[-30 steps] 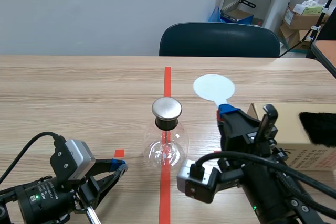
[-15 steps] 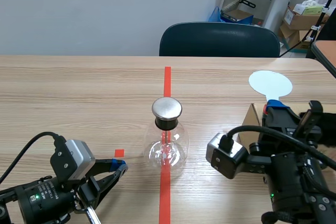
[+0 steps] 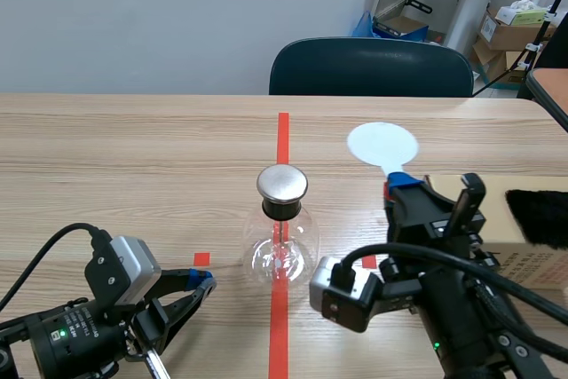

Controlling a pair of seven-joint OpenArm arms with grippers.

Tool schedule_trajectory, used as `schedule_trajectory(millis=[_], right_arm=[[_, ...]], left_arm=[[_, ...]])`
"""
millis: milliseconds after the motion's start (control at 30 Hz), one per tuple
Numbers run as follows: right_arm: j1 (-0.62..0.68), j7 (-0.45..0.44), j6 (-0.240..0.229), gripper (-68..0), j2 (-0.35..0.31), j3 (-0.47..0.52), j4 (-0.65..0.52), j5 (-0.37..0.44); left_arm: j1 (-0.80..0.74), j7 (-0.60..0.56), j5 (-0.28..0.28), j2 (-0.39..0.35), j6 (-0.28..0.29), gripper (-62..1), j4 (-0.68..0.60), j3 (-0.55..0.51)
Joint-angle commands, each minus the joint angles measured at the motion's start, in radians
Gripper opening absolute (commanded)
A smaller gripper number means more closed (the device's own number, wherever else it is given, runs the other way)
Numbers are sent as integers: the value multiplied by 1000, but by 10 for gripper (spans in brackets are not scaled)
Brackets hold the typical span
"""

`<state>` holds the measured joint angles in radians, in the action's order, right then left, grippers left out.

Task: Do the electroscope experiment

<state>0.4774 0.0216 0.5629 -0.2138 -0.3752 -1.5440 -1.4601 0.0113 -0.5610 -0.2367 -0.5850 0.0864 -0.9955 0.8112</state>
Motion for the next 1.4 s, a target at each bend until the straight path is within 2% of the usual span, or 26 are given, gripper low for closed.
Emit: schedule_trajectory(millis=[0,233,467,733,1367], right_arm=[[-6,-32,11,-658,-13,0,-21,-1],[-6,-221,11,-658,-13,0,-21,-1],[-6,-345,11,-658,-13,-6,-21,-1],[-6,-377,11,-658,-13,-24,-21,-1],[-6,-376,11,-658,-13,-23,-21,-1]], left_arm=[[3,-14,-6,2,2,-554,-20,-4],[3,-14,-6,2,2,-554,-20,-4],[3,-14,-6,2,2,-554,-20,-4],[3,-14,-6,3,2,-554,-20,-4],[3,-14,-6,3,2,-554,-20,-4]])
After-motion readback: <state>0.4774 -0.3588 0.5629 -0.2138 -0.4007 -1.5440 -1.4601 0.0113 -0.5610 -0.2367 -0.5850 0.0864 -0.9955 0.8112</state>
